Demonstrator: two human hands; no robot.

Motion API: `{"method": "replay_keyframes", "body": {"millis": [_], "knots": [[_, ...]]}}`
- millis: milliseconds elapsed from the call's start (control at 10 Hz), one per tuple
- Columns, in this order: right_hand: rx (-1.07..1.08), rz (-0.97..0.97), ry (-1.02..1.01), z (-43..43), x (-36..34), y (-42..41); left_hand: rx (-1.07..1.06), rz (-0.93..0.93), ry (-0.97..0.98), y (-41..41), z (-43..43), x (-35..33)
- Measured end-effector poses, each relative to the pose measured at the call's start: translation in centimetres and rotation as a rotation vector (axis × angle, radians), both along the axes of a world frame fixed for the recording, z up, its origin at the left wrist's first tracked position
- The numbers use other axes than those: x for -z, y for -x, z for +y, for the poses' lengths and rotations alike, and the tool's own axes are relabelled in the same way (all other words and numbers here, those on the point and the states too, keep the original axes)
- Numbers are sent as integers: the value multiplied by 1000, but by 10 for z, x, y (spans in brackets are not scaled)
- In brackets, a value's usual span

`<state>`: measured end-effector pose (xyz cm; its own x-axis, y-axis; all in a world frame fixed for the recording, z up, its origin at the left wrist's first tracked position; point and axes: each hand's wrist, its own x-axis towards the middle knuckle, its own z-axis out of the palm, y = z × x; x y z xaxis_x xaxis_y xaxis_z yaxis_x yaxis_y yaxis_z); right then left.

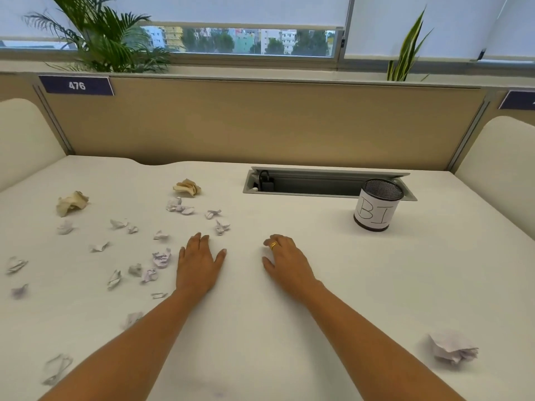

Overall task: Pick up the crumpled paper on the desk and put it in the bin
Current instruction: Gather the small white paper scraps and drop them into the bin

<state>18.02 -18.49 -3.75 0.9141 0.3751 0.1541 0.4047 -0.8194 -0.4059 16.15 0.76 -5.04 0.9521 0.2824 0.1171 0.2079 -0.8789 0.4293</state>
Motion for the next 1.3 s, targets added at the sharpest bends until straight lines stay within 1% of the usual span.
{"method": "replay_keyframes", "body": {"millis": [200, 300, 400, 600, 700, 800, 900, 1000, 1100, 1300], "knots": [[-114, 204, 5, 53, -17, -43, -75, -8, -47, -8, -1, 5], [-145, 241, 21, 78, -21, -64, -85, 0, -65, -8, -2, 5], [-180, 230, 53, 100, -23, -81, -88, -6, -79, -7, -3, 5], [-272, 288, 302, 134, -19, -115, -93, 2, -76, -9, -2, 7], [-307, 291, 392, 139, -16, -119, -93, 0, -70, -9, -2, 6], [-340, 267, 420, 139, -12, -113, -87, -4, -58, -8, -2, 5], [-341, 174, 382, 132, -13, -103, -84, 3, -61, -8, -2, 5], [-309, 21, 304, 122, -12, -91, -84, 12, -78, -7, -2, 4], [-247, -40, 217, 114, -6, -83, -85, 16, -75, -6, -3, 3], [-169, 37, 104, 96, -9, -68, -78, 17, -81, -5, -4, 2]]}}
